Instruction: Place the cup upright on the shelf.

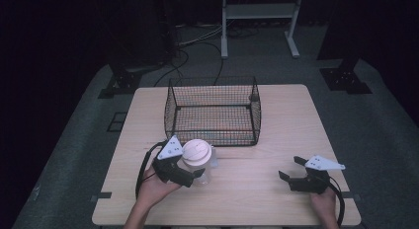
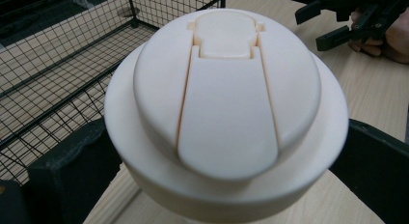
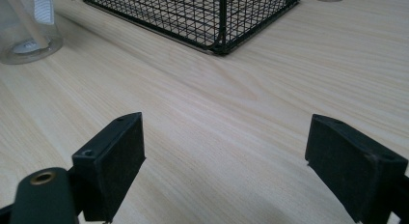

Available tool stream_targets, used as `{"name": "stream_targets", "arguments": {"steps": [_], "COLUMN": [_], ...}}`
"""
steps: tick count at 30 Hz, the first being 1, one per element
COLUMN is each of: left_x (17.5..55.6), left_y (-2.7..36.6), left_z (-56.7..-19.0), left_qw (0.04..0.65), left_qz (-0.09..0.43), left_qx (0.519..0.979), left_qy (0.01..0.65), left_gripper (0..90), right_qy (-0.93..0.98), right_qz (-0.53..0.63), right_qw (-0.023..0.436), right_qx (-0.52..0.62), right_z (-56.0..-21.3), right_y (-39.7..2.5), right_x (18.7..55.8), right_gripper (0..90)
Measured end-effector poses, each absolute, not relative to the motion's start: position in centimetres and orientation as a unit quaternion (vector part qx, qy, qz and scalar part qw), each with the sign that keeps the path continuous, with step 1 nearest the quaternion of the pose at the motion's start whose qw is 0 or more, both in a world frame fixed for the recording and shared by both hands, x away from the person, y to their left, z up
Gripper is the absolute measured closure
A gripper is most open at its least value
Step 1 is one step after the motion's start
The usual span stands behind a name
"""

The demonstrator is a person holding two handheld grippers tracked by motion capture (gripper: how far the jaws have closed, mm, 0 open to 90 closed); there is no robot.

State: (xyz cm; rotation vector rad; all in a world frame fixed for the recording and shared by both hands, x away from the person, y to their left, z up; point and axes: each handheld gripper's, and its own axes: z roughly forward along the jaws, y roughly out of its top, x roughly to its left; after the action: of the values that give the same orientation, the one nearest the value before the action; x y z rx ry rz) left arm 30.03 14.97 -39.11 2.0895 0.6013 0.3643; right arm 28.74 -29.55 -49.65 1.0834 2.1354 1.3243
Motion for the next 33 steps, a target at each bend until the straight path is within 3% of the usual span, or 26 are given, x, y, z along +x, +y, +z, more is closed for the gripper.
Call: {"name": "stream_targets", "arguments": {"steps": [33], "left_x": [31.3], "left_y": [13.5], "left_z": [-38.5], "left_qw": [0.406], "left_qz": [0.14], "left_qx": [0.872], "left_qy": [0.233], "left_gripper": [4.8], "right_qy": [0.765], "right_qz": [0.475], "right_qw": [0.201], "right_qx": [0.387], "right_z": [-49.6], "right_y": [-29.6], "right_x": [28.7], "right_gripper": [12.9]}}
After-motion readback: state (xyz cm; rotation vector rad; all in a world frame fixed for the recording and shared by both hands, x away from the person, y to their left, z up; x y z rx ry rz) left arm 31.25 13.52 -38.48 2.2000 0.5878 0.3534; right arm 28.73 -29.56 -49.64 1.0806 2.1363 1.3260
